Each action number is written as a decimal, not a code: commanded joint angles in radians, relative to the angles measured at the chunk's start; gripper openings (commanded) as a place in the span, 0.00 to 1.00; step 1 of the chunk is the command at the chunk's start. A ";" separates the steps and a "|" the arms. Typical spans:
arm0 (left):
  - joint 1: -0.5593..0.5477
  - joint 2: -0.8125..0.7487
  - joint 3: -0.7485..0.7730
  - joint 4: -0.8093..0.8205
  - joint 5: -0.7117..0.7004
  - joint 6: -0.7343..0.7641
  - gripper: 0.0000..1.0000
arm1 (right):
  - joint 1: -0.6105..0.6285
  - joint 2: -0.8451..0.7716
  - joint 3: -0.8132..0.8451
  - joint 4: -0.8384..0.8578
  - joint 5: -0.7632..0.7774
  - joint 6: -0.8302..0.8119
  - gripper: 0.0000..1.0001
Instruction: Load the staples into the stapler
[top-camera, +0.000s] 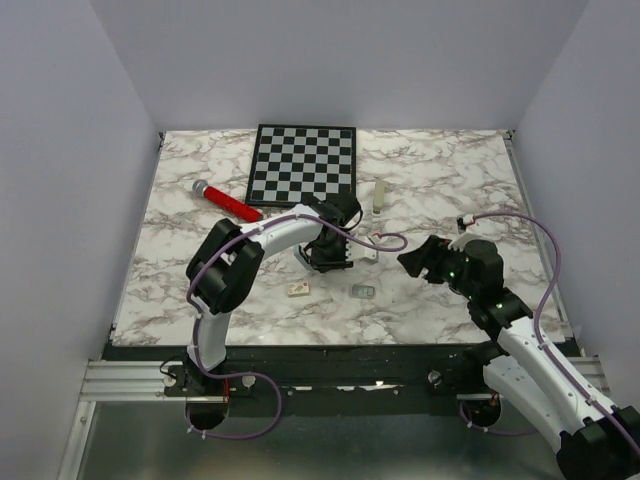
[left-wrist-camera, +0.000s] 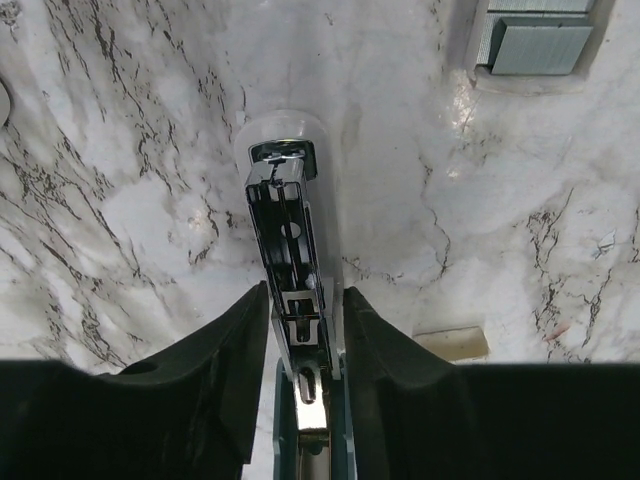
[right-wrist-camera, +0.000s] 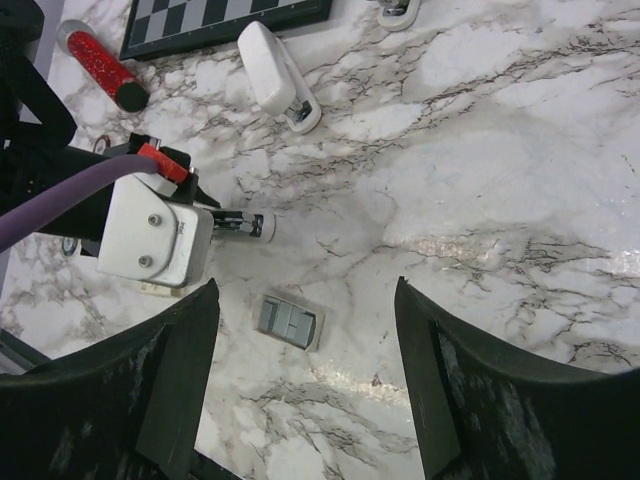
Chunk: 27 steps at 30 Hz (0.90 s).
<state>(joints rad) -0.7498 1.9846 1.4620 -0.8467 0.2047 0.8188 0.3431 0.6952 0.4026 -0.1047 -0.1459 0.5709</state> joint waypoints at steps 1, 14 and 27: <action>0.003 0.000 0.024 -0.017 -0.025 -0.001 0.52 | 0.000 -0.008 -0.013 -0.032 0.016 -0.055 0.78; 0.032 -0.329 -0.099 0.214 0.012 -0.116 0.99 | 0.000 0.130 0.174 -0.065 -0.136 -0.362 1.00; 0.308 -0.814 -0.446 0.744 -0.263 -0.739 0.99 | 0.089 0.588 0.459 -0.070 -0.356 -0.677 1.00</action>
<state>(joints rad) -0.5144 1.2537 1.0653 -0.2565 0.1032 0.3412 0.3717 1.1744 0.7845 -0.1661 -0.4465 0.0353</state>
